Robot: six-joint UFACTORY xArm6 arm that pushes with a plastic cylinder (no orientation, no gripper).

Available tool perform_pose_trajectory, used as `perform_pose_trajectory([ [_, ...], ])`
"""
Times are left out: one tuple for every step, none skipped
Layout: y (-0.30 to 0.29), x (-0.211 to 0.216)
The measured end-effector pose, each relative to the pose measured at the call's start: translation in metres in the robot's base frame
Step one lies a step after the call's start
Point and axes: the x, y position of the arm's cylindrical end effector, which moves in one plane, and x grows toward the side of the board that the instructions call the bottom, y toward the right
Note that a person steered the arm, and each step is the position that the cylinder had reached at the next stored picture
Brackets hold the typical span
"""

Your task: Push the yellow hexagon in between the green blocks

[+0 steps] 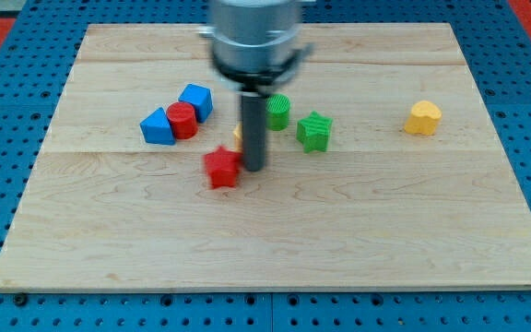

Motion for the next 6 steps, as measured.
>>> perform_pose_trajectory([
  [0.020, 0.031],
  [-0.005, 0.053],
  [-0.046, 0.018],
  [-0.066, -0.020],
  [-0.017, -0.021],
  [0.030, -0.026],
])
